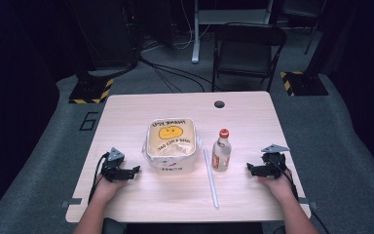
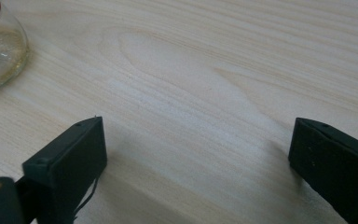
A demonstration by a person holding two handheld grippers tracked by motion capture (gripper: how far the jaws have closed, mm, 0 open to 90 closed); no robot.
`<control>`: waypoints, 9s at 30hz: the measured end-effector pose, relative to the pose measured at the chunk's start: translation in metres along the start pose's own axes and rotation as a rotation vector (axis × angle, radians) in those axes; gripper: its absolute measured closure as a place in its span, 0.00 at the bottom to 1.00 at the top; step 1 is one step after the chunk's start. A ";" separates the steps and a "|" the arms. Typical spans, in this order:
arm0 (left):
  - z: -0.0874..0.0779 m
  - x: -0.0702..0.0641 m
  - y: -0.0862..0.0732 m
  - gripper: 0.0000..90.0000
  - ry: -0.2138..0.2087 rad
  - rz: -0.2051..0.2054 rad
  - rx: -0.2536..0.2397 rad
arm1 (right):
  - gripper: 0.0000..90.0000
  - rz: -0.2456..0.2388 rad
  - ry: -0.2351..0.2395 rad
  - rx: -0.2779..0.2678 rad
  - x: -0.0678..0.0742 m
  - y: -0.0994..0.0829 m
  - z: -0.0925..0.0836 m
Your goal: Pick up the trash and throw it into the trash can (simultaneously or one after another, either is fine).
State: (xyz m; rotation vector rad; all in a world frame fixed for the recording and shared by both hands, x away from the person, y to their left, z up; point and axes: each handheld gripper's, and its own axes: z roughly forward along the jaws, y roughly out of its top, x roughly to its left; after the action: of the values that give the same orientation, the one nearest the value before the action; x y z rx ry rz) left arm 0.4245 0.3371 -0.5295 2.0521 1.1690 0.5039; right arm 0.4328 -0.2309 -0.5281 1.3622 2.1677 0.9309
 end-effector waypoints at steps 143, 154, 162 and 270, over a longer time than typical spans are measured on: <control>0.002 0.001 0.001 0.18 -0.006 0.010 -0.004 | 0.66 -0.212 0.304 -0.206 0.097 0.142 -0.078; 0.002 0.001 0.001 0.18 -0.007 0.013 -0.005 | 0.68 -0.252 0.295 -0.186 0.101 0.146 -0.080; 0.002 0.001 0.001 0.18 -0.007 0.012 -0.005 | 0.68 -0.278 0.297 -0.168 0.104 0.150 -0.082; 0.002 0.001 0.001 0.18 -0.012 0.013 -0.007 | 0.69 -0.418 0.368 -0.275 0.154 0.289 -0.173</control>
State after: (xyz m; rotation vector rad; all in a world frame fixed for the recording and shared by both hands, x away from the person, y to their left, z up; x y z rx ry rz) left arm 0.4271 0.3364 -0.5299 2.0550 1.1464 0.5001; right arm 0.4334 -0.0616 -0.1992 0.6094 2.3429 1.3192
